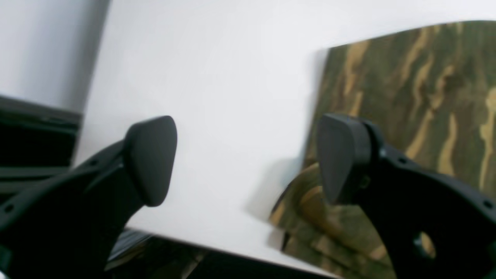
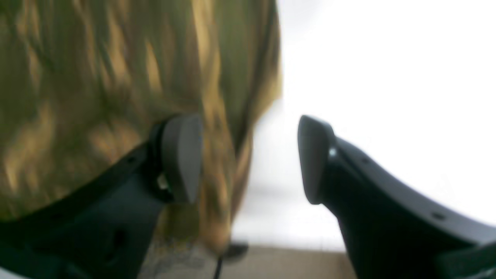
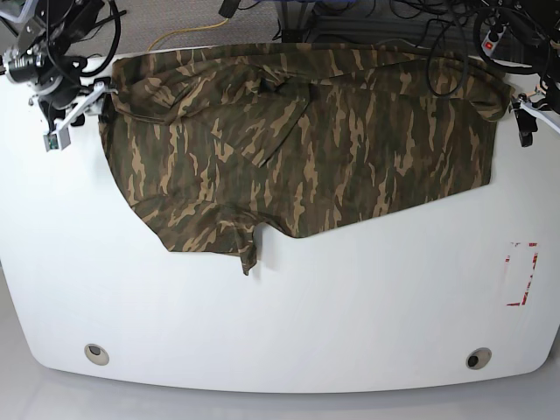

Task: Fold the T-shirt properly
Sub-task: 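Reach both grippers to the shirt's opposite edge and grasp it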

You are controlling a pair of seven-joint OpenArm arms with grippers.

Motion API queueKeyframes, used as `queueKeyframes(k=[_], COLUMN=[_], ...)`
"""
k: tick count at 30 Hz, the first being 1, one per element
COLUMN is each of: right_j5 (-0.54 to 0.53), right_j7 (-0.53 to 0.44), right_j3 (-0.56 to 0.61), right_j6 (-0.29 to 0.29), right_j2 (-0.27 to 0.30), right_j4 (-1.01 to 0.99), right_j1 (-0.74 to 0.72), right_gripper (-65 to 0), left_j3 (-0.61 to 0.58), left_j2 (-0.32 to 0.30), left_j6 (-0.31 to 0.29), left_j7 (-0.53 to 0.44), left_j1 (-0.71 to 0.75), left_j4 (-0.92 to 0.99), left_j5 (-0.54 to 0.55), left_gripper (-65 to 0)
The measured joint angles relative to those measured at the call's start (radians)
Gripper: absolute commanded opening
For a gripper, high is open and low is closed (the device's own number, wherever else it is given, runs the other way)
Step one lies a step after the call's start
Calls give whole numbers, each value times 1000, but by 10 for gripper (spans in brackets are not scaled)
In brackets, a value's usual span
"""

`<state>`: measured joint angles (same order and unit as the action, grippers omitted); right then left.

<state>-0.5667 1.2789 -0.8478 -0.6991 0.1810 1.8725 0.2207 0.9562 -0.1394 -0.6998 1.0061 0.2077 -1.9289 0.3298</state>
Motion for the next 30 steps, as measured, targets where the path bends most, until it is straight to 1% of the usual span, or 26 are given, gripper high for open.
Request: queueKeyframes(k=[4,9,14,15,18,19,22,25,27,30], right_j5=[87,132,168,183,221,222,236,231,233,238], right_j7=[6,-19,-79,-95,-161,-201,-275,-378,-414,-443], right_j3=[58,163,246,259,304,328,387,446,481,504], right_j6=[5,3,0,2,8,-2,2,2,5,7], right_j2=[14,41,77,87,111,127,157,188,199,195], right_j4=[-68,-209,-382,-428,-553,-605,-736,-880,-961,-1023], right_j1=[-105,-241,-378,-404,-477,-505,-575,-631,-649,-652], right_gripper=[-293,-293,-293,-293,-293,-293,-293,-293,-293,-293], left_j3=[-64,-136,-166,-169,-167,-166,-164,-160,-159,-160], left_j2=[2,-1,0,0,-2,-2,-2,-2,-2,-2], left_j6=[0,0,66,75,79,79,79,80,79,79], left_j7=[0,1,0,-1,-1,-2,-2,-2,-2,-1], left_j1=[-46,-79,-101,-103,-103,-102,-100,-96,-94,-94], left_j4=[13,18,18,18,18,18,18,18,18,18], left_j5=[3,2,3,2,0,2,1,2,1,2], left_gripper=[-125,-125,-125,-125,-125,-125,-125,-125,-125,-125])
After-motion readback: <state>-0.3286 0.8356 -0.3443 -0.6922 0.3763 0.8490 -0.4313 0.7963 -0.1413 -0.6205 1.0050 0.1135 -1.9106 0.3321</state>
